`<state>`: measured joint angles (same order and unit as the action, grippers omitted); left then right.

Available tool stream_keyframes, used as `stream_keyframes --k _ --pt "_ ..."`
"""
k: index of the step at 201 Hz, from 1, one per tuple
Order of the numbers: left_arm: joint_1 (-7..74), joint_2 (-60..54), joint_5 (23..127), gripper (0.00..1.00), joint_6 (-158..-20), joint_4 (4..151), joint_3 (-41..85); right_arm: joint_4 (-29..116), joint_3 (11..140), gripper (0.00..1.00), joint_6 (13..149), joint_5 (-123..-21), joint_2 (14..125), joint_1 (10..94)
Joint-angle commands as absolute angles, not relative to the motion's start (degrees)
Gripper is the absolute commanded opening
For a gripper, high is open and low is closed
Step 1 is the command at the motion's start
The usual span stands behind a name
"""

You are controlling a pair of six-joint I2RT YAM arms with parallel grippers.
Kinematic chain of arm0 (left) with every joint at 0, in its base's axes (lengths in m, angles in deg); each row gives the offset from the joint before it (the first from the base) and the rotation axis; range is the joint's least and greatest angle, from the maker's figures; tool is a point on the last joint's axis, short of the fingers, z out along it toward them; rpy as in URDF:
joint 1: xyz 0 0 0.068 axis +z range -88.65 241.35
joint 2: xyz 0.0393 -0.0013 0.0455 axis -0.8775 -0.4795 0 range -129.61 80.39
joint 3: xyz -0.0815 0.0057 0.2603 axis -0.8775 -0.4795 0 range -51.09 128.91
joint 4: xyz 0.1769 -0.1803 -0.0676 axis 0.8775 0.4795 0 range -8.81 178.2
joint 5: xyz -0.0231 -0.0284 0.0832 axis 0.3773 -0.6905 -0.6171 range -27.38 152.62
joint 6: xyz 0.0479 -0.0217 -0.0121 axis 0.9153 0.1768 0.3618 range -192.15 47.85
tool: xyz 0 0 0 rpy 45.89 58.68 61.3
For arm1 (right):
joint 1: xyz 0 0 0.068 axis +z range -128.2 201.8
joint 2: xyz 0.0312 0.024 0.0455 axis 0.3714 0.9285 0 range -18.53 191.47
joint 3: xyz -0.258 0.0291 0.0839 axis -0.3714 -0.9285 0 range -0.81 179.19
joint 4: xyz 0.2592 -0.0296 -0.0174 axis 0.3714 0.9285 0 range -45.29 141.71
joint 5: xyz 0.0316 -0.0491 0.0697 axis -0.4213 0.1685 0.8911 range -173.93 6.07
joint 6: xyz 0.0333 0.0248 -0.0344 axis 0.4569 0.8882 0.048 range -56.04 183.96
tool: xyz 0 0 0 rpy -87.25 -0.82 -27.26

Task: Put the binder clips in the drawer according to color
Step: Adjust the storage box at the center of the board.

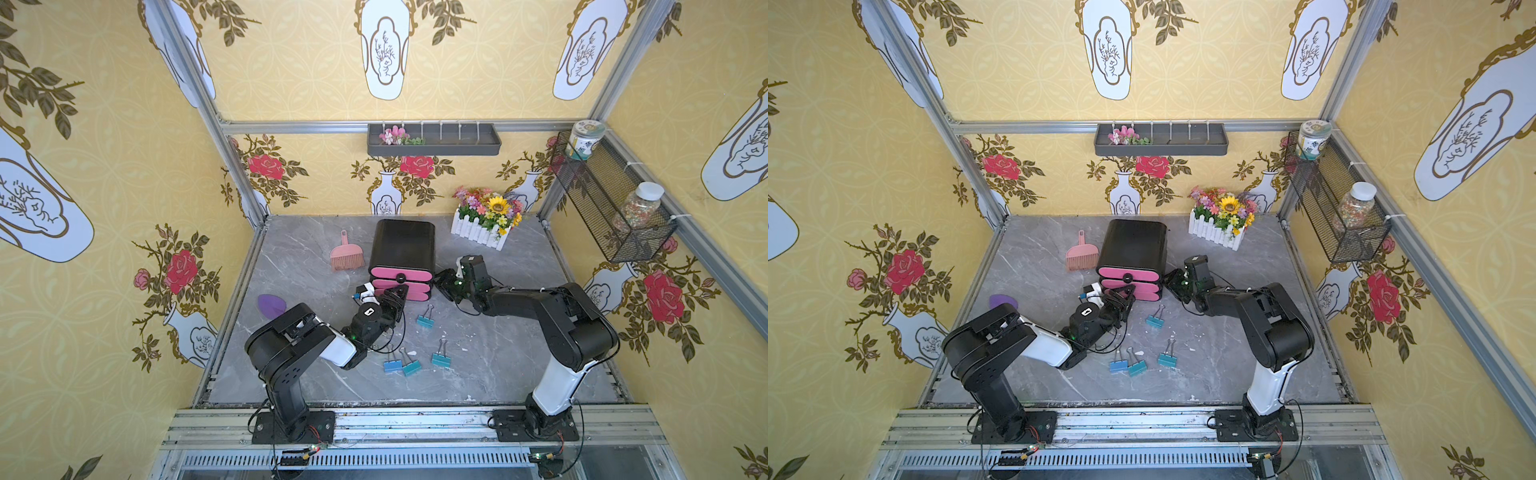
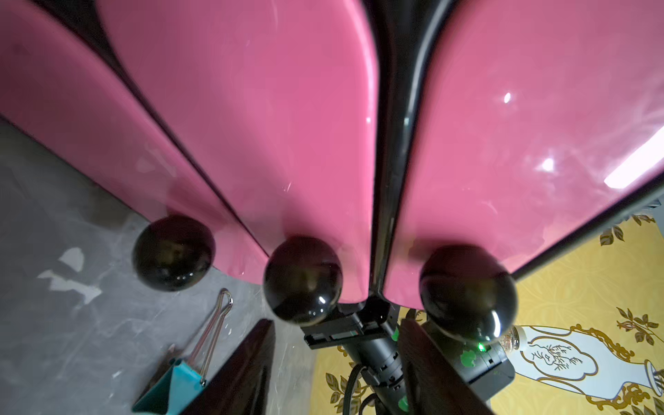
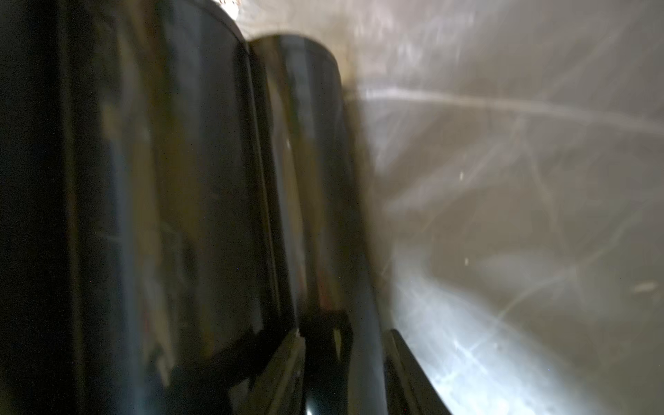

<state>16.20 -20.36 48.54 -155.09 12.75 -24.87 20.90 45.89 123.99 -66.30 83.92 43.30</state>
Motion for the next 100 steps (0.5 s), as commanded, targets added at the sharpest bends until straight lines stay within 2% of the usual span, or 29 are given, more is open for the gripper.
stream_keyframes --k 1,48,100 --pt "16.69 -19.79 48.52 0.60 -154.85 12.73 -26.14 16.26 44.32 0.41 125.77 -66.81 83.52 43.70" --pt "18.42 -17.78 48.22 0.59 -155.14 12.41 -29.73 15.22 41.53 0.43 126.03 -66.00 81.55 41.86" --pt "19.69 -20.17 51.36 0.55 -154.28 10.61 -27.77 20.19 38.39 0.47 123.27 -67.11 73.43 41.71"
